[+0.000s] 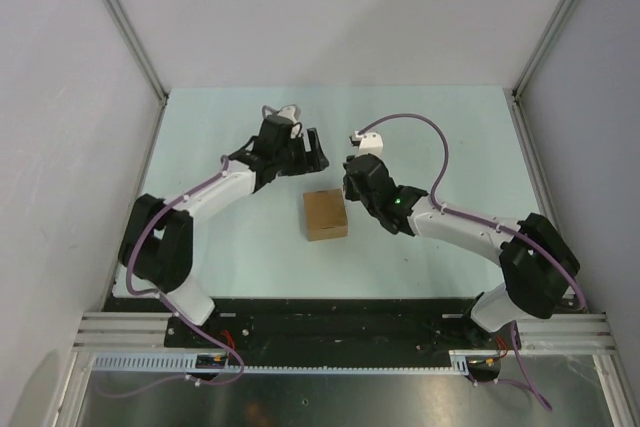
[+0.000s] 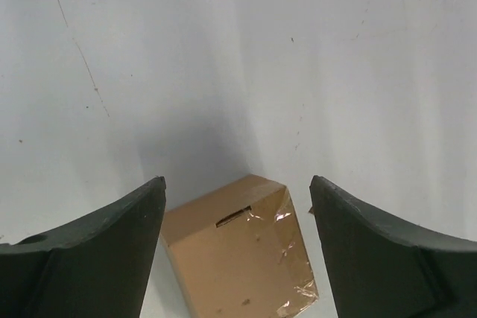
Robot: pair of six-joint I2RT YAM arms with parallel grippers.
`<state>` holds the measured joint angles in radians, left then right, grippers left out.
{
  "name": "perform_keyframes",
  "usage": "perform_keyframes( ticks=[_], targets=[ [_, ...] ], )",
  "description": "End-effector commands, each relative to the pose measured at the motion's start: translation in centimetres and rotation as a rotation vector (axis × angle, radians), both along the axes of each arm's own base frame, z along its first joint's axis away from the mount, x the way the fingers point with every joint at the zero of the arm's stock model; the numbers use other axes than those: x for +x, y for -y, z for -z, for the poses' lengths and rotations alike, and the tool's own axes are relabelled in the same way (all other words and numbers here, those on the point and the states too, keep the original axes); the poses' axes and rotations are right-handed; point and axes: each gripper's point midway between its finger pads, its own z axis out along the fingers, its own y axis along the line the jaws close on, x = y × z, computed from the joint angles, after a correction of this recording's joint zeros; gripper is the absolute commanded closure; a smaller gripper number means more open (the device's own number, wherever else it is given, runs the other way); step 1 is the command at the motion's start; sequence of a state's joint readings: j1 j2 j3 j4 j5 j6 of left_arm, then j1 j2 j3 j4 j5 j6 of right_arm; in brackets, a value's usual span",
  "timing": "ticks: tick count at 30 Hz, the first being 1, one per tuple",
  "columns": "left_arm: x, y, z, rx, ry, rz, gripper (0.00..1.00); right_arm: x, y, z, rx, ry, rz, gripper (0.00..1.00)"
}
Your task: Unpack the express box
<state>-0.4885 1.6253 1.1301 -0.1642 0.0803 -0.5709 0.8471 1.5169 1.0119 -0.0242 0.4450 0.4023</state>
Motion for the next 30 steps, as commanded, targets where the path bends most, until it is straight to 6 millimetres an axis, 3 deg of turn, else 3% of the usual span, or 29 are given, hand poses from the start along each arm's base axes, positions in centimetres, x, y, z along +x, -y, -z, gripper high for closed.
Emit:
perform_keyframes(
  ticks=[1, 5, 11, 20, 30],
  targets=[
    [-0.6, 0.4, 0.4, 0.157, 0.028, 0.136, 0.19, 1.6, -0.3, -2.4, 0.027, 0.091, 0.054, 1.0],
    [-1.4, 1.5, 1.5, 0.192, 0.026, 0.206, 0.27, 1.7, -0.4, -2.0, 0.037, 0.08, 0.058, 1.0],
    [-2.3, 2.9, 2.7, 0.237, 0.033, 0.305, 0.28, 1.5, -0.9, -1.9, 0.062, 0.066, 0.048, 1.0],
    [-2.5, 2.2, 5.6, 0.287, -0.026, 0.292, 0.35, 1.6, -1.6, -0.7, 0.095, 0.037, 0.055, 1.0],
    [-3.7, 0.6, 8.0, 0.352, -0.092, 0.282, 0.42, 1.6, -0.1, -0.5, 0.086, 0.058, 0.111, 1.0]
  ],
)
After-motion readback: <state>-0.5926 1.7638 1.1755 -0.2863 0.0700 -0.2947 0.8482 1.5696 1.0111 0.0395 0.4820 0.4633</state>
